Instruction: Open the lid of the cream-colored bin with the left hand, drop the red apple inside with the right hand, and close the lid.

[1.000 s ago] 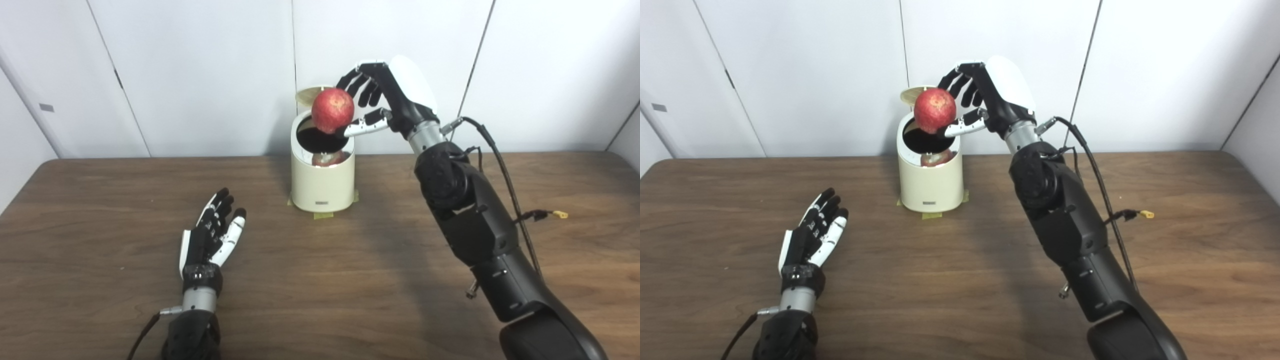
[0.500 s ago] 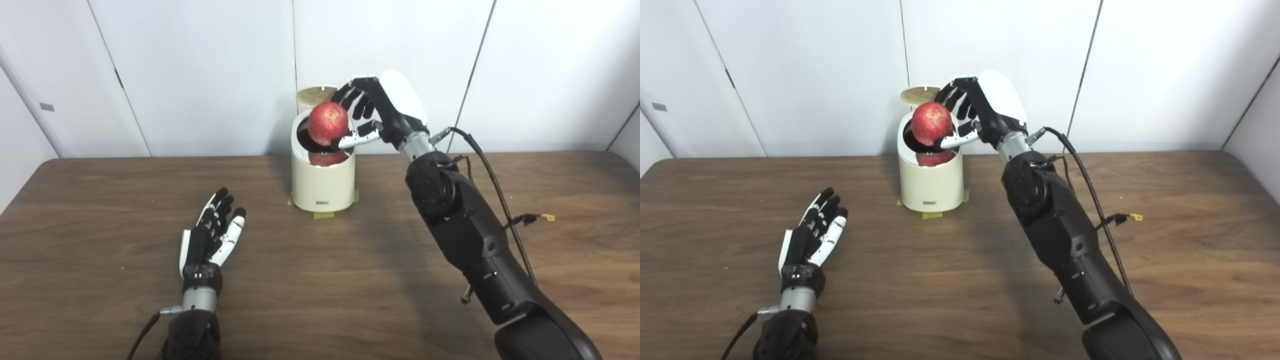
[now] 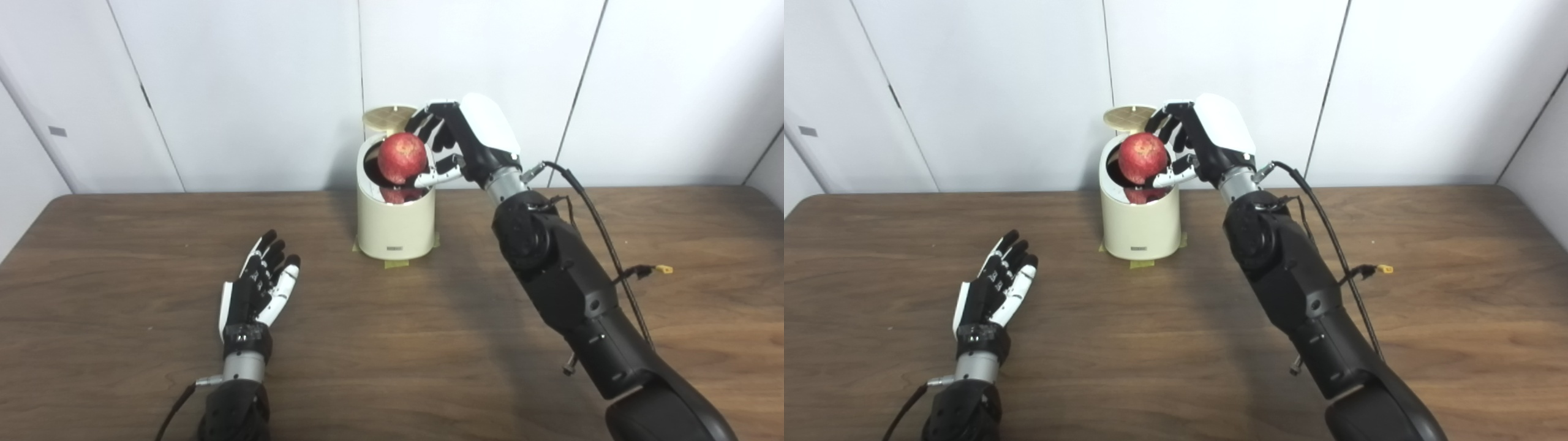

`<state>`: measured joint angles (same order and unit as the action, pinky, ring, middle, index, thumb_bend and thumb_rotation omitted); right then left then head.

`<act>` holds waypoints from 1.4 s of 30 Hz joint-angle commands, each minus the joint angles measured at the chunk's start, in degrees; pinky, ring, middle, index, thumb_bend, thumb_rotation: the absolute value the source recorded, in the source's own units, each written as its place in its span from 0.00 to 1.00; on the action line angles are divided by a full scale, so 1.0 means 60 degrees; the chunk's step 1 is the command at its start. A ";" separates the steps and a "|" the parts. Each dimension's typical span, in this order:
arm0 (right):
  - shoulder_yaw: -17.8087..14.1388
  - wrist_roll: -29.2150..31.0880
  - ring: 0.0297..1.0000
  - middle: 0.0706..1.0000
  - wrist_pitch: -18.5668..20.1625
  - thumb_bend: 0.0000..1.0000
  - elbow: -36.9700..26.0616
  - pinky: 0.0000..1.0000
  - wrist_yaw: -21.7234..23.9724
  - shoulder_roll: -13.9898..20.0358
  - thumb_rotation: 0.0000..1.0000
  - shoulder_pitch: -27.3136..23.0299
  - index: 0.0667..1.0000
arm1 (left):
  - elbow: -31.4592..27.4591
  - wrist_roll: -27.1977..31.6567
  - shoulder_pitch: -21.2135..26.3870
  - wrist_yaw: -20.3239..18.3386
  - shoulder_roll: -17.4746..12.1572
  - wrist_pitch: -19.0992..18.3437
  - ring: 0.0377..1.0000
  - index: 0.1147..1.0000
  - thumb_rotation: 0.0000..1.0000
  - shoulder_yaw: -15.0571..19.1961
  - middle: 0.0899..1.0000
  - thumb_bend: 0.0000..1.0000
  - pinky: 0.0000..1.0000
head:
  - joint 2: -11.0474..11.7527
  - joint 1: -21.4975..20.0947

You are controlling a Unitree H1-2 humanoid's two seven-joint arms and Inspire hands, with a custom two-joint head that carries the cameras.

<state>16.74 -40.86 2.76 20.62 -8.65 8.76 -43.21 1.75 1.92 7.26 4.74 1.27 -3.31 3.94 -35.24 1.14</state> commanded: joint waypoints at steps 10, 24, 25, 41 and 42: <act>0.0200 -0.0908 0.42 0.53 0.0000 0.52 -0.0382 0.32 -0.0498 0.0232 0.16 -0.0365 0.46 | -0.0136 0.0023 0.0107 -0.0336 -0.0072 0.0370 0.91 0.99 0.28 -0.0183 0.90 0.49 0.87 | -0.0013 0.0020; 0.0089 -0.0737 0.34 0.43 0.0025 0.52 -0.0548 0.26 -0.0445 0.0213 0.15 -0.0267 0.45 | -0.0185 -0.0246 0.0057 -0.0329 -0.0198 0.0543 0.89 0.98 0.21 -0.0400 0.89 0.47 0.89 | -0.0076 0.0001; 0.0084 -0.0735 0.33 0.43 0.0061 0.52 -0.0561 0.26 -0.0418 0.0205 0.15 -0.0268 0.45 | -0.0201 -0.0225 0.0047 -0.0338 -0.0198 0.0523 0.89 0.98 0.20 -0.0406 0.89 0.46 0.89 | -0.0076 0.0001; 0.0191 -0.0954 0.45 0.56 0.0410 0.91 -0.0505 0.32 -0.0061 0.0247 0.30 -0.0289 0.67 | -0.0192 -0.0230 0.0086 -0.0356 -0.0252 0.0400 0.90 1.00 0.25 -0.0437 0.90 0.50 0.89 | -0.0142 -0.0027; 0.0196 -0.0973 0.45 0.56 0.0439 0.91 -0.0516 0.33 -0.0046 0.0252 0.30 -0.0289 0.67 | -0.0181 -0.0233 0.0088 -0.0361 -0.0264 0.0396 0.90 1.00 0.26 -0.0444 0.90 0.50 0.89 | -0.0142 -0.0027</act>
<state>18.24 -46.20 5.22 18.80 -8.37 9.36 -42.51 1.75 1.16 6.58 3.05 -0.11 -1.81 1.57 -36.04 0.97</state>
